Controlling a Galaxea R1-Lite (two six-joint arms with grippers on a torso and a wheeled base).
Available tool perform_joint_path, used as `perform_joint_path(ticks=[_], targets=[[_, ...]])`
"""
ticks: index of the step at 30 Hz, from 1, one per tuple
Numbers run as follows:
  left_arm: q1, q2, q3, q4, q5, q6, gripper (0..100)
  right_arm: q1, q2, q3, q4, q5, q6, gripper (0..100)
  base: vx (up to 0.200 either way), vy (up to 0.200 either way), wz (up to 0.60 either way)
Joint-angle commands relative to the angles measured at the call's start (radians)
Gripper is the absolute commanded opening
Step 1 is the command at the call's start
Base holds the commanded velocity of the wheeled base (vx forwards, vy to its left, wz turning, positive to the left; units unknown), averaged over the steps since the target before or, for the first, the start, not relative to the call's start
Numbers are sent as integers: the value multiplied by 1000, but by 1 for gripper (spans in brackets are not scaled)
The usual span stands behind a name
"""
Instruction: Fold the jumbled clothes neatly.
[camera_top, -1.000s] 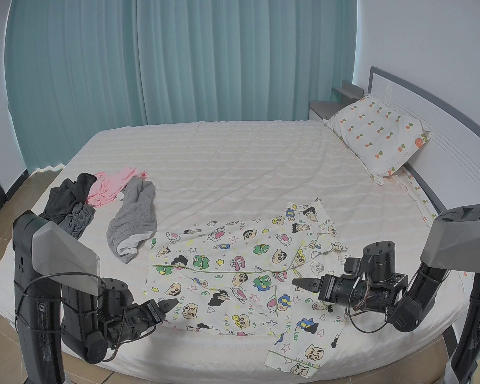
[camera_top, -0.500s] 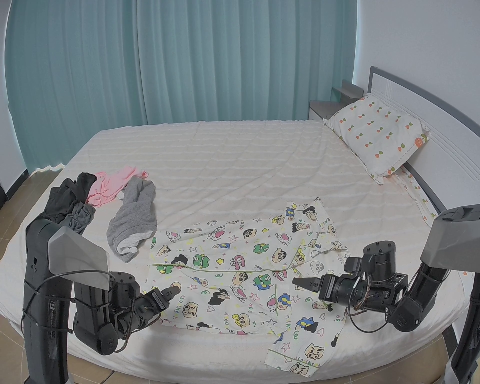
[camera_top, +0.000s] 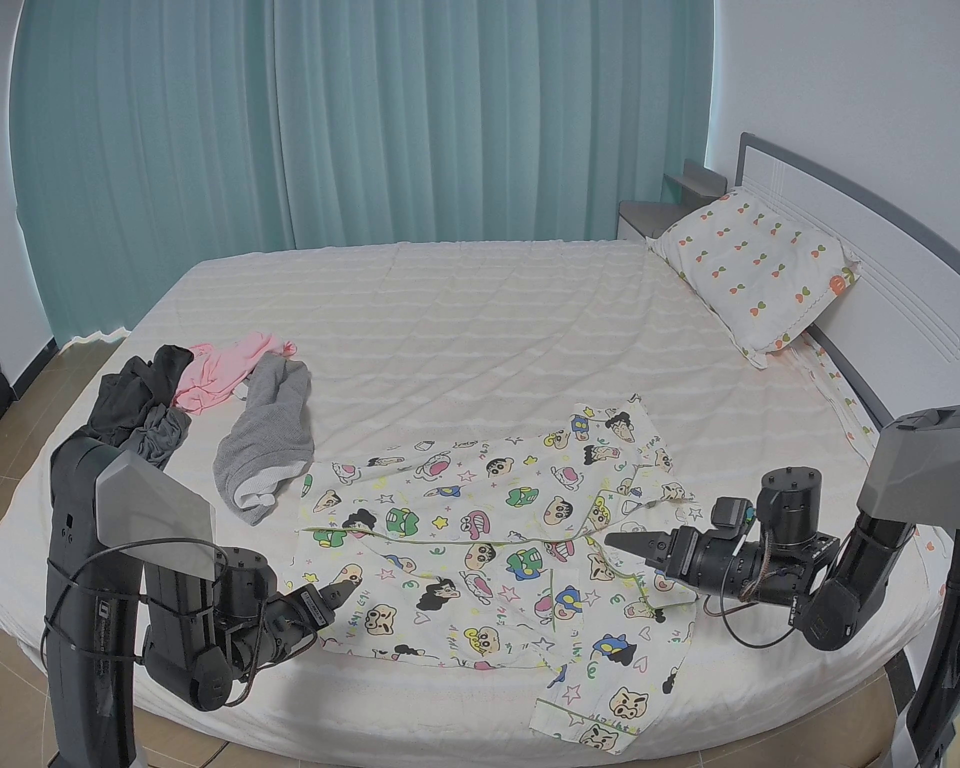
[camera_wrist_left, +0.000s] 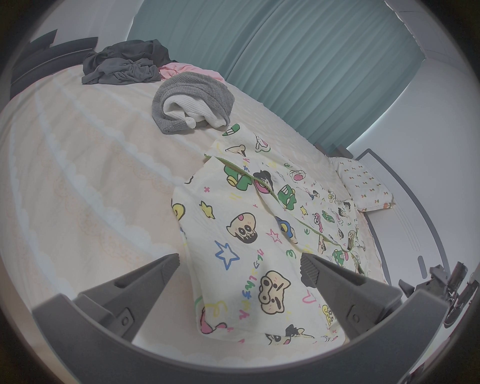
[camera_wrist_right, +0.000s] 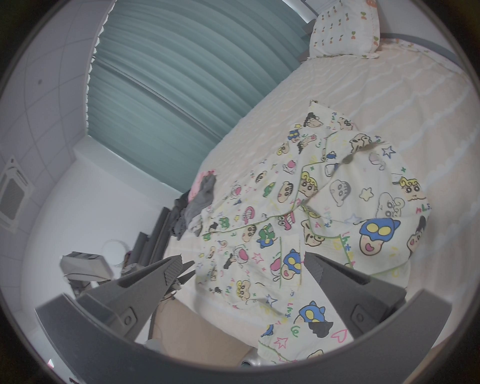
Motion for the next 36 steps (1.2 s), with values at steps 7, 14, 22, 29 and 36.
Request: perform_joint_path(ticks=[7,14,22,29,36], targets=[[3,24,-69,29,-1,52,100,-87,6,59,-102,83,3,100,0,0,0],[3,24,-107,89,2,57,0,-89,6,57,-104,83,3,100,0,0,0],[3,2,-104,89,27,58,0,-87,6,57,-104,83,3,100,0,0,0],[-5,-42,-110,89,38,106,0,-87,6,57,-104,83,1,100,0,0,0],[-24,-39,-132,90,35,158,0,-87,8,56,-104,83,1,100,0,0,0]])
